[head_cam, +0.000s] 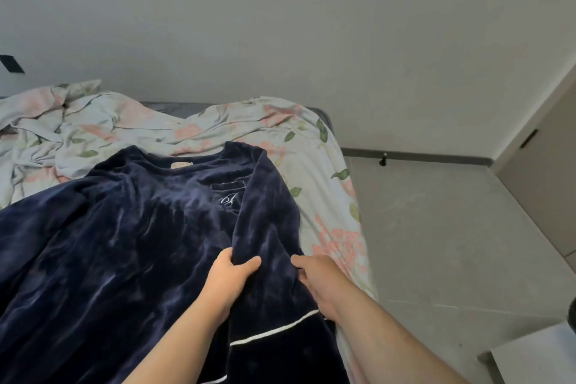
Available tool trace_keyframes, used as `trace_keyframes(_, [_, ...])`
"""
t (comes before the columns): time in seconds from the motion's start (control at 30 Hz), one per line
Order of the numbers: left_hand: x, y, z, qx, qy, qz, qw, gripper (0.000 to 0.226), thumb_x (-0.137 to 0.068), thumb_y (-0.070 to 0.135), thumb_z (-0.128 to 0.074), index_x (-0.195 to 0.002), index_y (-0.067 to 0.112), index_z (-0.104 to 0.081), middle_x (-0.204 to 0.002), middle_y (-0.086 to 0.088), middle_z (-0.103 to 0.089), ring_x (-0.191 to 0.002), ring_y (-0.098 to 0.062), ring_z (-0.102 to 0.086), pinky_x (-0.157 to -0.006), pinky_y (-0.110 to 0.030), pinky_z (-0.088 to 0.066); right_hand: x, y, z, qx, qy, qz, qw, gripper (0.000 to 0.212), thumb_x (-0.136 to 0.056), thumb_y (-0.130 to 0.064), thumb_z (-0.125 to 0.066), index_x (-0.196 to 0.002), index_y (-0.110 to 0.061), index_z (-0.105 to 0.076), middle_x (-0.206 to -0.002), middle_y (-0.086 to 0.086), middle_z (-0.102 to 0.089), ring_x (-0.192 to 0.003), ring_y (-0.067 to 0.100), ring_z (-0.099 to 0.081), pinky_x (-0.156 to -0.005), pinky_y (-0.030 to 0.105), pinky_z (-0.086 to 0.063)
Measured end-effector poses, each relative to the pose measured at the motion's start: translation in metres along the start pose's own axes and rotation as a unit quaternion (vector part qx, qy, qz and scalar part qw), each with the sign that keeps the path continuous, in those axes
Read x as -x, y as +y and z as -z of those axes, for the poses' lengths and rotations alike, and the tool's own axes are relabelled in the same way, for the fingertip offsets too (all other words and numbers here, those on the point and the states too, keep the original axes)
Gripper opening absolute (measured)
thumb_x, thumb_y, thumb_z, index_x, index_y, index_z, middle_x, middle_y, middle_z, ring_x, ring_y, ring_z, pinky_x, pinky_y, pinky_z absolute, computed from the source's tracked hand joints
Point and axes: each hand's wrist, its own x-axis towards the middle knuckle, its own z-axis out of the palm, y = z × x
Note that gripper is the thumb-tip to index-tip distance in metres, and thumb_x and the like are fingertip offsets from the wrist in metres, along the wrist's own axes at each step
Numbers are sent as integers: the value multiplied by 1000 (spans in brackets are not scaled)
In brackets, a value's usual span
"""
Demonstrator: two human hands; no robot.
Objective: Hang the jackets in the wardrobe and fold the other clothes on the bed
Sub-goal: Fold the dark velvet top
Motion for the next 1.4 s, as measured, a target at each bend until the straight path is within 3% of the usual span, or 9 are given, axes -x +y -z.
trace_keyframes(0.13, [-24, 18, 8, -25, -93, 66, 993, 39, -66, 21, -75, -103, 10, -73, -93, -13, -76, -85, -32, -74, -82, -48, -59, -31, -4, -12, -66, -38, -12, 997, 24, -96, -20, -59, -114, -5, -67, -99, 13, -76, -91, 28, -74, -89, 47, -58])
trace_keyframes(0.37, [-117, 113, -8, -102, 27, -75, 992, 46, -80, 48, -72, -81, 2, -68, -85, -15, -73, -85, -34, -71, -82, -47, -57, -75, 4, -9, -47, -98, -100, 989, 30, -95, -25, -64, -115, -2, -69, -107, 15, -74, -100, 32, -72, -95, 49, -54])
trace_keyframes(0.5, [-172, 153, -35, -131, 6, -89, 987, 50, -79, 52, -71, -98, 6, -66, -87, -10, -67, -91, -31, -66, -75, -38, -52, -82, 21, -11, 119, 13, -22, 993, 41, -82, -46, -70, -89, -5, -73, -72, 5, -73, -65, 21, -68, -69, 29, -54])
trace_keyframes(0.63, [-209, 160, -53, -166, -24, -26, 985, 43, -87, 29, -69, -122, 6, -61, -115, -15, -65, -106, -36, -62, -94, -48, -52, -80, 27, -16, 215, 84, 41, 972, 48, -85, -54, -65, -57, -16, -55, -51, -3, -56, -49, 14, -55, -51, 25, -40])
trace_keyframes(0.83, [-240, 163, 7, 130, 45, -112, 984, 19, -99, 10, -46, -111, 16, -60, -95, -10, -67, -85, -24, -68, -66, -32, -56, -83, 30, -10, 229, 65, 76, 968, 53, -87, -53, -62, -56, -21, -33, -55, -3, -36, -48, 10, -34, -47, 23, -29])
trace_keyframes(0.93, [-246, 133, 41, 125, 110, -73, 983, 22, -98, 6, -46, -112, 9, -63, -94, -11, -68, -93, -31, -67, -66, -33, -55, -85, 34, -9, 193, 32, 85, 977, 48, -84, -48, -64, -56, -21, -37, -57, -1, -39, -52, 13, -37, -52, 27, -31])
trace_keyframes(1.1, [-189, 108, 39, 231, 68, -24, 970, 33, -94, 24, -55, -118, 5, -65, -91, -5, -75, -87, -24, -72, -71, -34, -56, -86, 30, -7, 194, 51, 84, 976, 53, -87, -47, -64, -58, -21, -29, -55, -3, -32, -50, 11, -32, -46, 22, -29])
trace_keyframes(1.23, [-70, 60, 21, 125, 157, -129, 971, 43, -75, 24, -68, -117, 18, -61, -93, 5, -68, -82, -7, -65, -73, -24, -51, -83, 23, -8, 200, 60, 72, 975, 50, -89, -50, -62, -61, -17, -37, -61, 3, -40, -59, 17, -42, -58, 31, -34])
trace_keyframes(1.4, [75, -43, 1, -33, 117, 21, 992, 32, -79, 17, -79, -103, 31, -63, -94, 4, -69, -85, -9, -66, -78, -25, -47, -64, 18, -6, 140, 70, 55, 986, 48, -87, -56, -62, -65, -13, -59, -73, 11, -61, -71, 23, -63, -69, 31, -47])
